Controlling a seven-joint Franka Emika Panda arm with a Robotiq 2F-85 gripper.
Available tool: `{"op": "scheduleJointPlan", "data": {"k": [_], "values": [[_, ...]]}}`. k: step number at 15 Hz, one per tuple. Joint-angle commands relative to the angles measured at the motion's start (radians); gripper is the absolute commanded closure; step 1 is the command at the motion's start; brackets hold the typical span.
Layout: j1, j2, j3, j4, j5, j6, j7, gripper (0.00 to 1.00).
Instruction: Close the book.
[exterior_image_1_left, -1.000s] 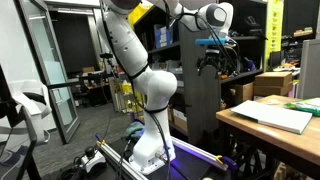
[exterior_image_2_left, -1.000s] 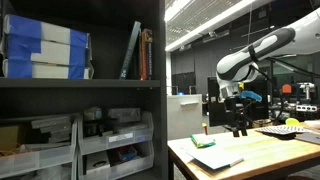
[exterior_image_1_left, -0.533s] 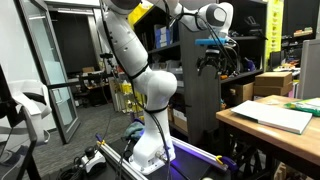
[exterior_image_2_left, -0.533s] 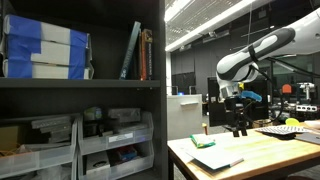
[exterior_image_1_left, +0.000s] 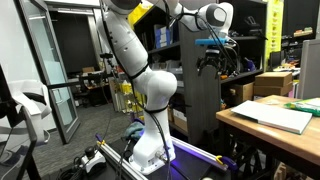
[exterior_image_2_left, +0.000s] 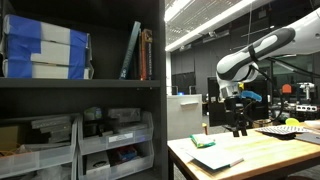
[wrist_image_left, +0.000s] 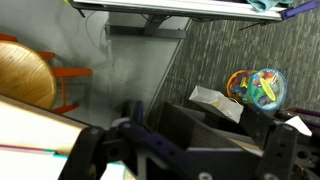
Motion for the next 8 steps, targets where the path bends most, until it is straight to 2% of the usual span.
{"op": "scheduleJointPlan", "data": {"k": [1,5,8], "values": [[-0.015,0.009,0.008,0.006,0.006,0.004,-0.009,0.0],[-0.014,0.015,0.011,-0.001,-0.009,-0.004,-0.024,0.0],[0.008,-0.054,0.075,-0.12,0.011,0.036,0.032,0.0]]}}
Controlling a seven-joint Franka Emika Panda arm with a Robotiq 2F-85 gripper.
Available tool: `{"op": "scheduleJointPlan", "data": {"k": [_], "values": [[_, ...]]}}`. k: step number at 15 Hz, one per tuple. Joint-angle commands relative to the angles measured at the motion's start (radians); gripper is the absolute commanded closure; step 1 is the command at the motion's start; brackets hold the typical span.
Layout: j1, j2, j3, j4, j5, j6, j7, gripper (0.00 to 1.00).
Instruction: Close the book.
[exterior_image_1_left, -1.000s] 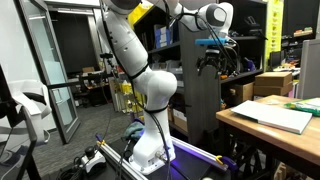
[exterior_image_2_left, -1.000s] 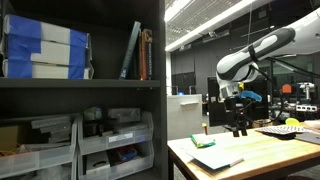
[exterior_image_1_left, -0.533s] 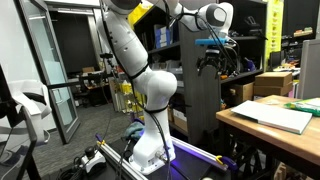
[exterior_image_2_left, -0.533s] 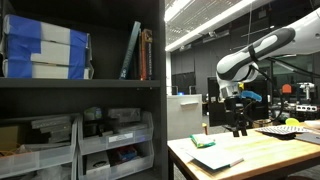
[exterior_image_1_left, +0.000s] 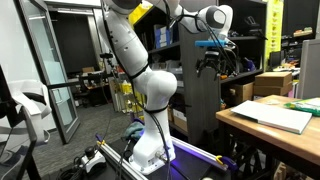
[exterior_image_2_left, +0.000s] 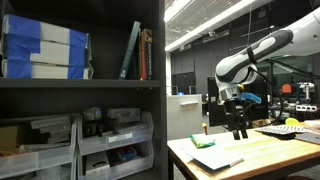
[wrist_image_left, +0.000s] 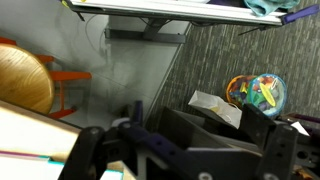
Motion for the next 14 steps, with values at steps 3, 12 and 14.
{"op": "scheduleJointPlan", "data": {"k": [3,12,14], "values": [[0.065,-0.113,0.155,-0.226,0.115,0.058,0.131,0.0],[0.116,-0.097,0.216,-0.27,0.216,0.098,0.189,0.0],[0.113,-0.094,0.207,-0.268,0.216,0.097,0.184,0.0]]}}
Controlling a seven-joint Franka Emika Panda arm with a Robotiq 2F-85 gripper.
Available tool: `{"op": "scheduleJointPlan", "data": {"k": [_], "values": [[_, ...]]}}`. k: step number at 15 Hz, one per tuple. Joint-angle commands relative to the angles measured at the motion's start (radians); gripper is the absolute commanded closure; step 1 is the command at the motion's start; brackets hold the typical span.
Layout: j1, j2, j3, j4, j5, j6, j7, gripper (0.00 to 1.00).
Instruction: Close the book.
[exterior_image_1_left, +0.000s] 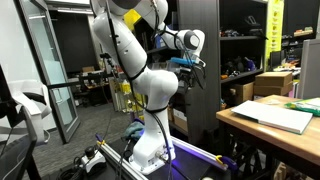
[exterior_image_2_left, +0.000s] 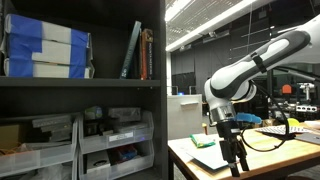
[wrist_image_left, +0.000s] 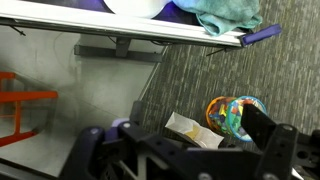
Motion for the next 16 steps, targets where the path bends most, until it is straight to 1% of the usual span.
{"op": "scheduleJointPlan", "data": {"k": [1,8,16], "values": [[-0.001,0.0,0.004,0.002,0.0,-0.002,-0.001,0.0],[-0.001,0.002,0.004,0.002,0.0,-0.002,-0.001,0.0],[-0.003,0.009,-0.006,0.003,0.018,0.04,-0.002,0.0]]}}
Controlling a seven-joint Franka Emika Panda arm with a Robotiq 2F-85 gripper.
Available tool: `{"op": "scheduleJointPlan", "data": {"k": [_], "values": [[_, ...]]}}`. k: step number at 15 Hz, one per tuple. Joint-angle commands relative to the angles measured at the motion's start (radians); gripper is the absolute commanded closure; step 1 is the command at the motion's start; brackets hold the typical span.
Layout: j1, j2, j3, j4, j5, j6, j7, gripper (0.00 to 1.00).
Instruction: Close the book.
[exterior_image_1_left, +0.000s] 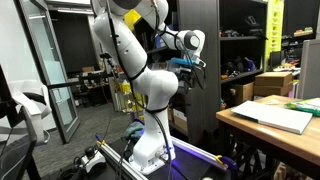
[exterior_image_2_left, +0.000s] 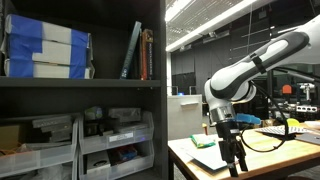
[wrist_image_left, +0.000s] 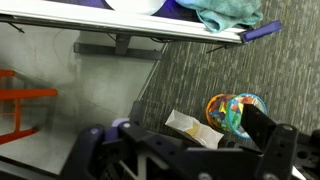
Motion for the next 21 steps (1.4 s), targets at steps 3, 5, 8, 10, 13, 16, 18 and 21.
{"op": "scheduleJointPlan", "data": {"k": [3,5,8,10,13,16,18,21], "values": [[-0.004,0.011,-0.013,0.007,0.02,0.042,-0.003,0.0],[-0.006,0.013,-0.018,0.01,0.023,0.055,-0.003,0.0],[-0.014,0.001,-0.023,0.003,0.026,0.094,0.01,0.0],[-0.026,-0.015,-0.014,-0.012,0.021,0.161,0.037,0.0],[-0.036,-0.032,0.001,-0.035,0.012,0.28,0.081,0.0],[-0.036,-0.035,0.022,-0.058,-0.005,0.368,0.12,0.0],[-0.042,-0.041,0.048,-0.077,-0.035,0.418,0.153,0.0],[-0.057,-0.009,0.067,-0.05,-0.082,0.455,0.206,0.0]]}}
